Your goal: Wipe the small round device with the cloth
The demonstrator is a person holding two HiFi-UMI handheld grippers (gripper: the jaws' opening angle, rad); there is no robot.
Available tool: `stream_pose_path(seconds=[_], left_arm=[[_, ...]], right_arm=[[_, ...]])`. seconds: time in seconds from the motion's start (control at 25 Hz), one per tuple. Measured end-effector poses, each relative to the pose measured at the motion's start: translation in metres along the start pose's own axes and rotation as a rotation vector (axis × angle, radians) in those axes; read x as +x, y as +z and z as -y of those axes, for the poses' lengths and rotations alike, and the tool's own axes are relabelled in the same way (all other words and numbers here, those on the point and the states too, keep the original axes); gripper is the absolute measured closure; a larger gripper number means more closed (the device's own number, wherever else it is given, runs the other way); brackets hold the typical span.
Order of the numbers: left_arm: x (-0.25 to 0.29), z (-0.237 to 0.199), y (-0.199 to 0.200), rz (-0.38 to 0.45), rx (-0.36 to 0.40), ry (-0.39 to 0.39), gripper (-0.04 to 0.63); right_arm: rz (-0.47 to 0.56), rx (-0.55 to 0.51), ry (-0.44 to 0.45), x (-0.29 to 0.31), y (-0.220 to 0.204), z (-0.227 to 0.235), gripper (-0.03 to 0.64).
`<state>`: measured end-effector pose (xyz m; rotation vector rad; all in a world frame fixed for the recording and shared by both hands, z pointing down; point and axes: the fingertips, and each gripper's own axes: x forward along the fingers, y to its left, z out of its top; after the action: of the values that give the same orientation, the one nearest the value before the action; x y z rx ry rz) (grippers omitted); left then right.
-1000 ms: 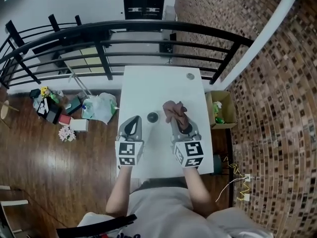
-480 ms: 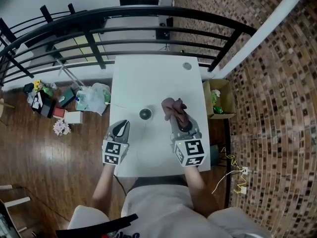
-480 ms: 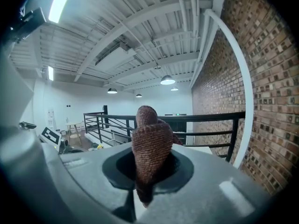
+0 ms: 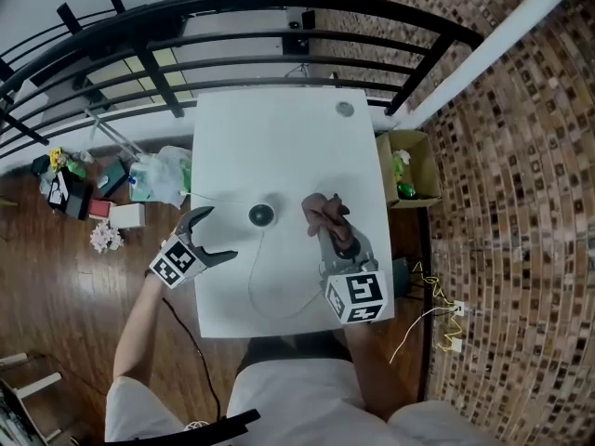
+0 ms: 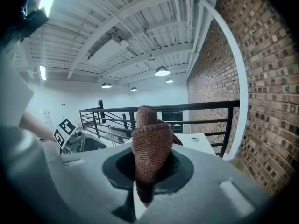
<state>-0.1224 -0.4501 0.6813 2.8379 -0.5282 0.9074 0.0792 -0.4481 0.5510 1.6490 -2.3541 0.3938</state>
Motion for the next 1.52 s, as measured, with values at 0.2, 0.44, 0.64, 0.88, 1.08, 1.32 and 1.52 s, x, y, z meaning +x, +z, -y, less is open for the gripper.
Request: stream_pose_path(seconds=[0.2, 0.44, 0.64, 0.88, 1.08, 1.32, 1.52], left_arm=[[0.055, 0.009, -0.010, -0.010, -0.086, -0.069, 0.037], [0.104, 0.010, 0.002, 0.045, -0.190, -0.028, 0.029], [0.117, 0.006, 0.005, 0.084, -0.231, 0.031, 0.111], [0.127, -0.006, 0.003, 0.067, -0.223, 0.100, 0.203], [0.127, -0.009, 0.003, 0.068, -0.225, 0.136, 0.239], [0.117, -0.006, 0.013, 0.119, -0.385, 0.101, 0.244], [0.083, 0.001, 0.050, 0.316, -0.561, 0.036, 0.244]], right_arm=[[-0.015, 0.016, -0.030, 0.002, -0.009, 0.012, 0.588], [-0.043, 0.028, -0.055, -0.007, -0.024, 0.022, 0.588], [-0.042, 0.028, -0.063, -0.013, -0.027, 0.028, 0.588], [-0.042, 0.027, -0.059, -0.018, -0.031, 0.029, 0.588], [-0.035, 0.025, -0.053, -0.020, -0.028, 0.028, 0.588], [-0.015, 0.018, -0.037, -0.020, -0.018, 0.024, 0.588], [-0.006, 0.015, 0.036, -0.020, -0.007, 0.016, 0.588]])
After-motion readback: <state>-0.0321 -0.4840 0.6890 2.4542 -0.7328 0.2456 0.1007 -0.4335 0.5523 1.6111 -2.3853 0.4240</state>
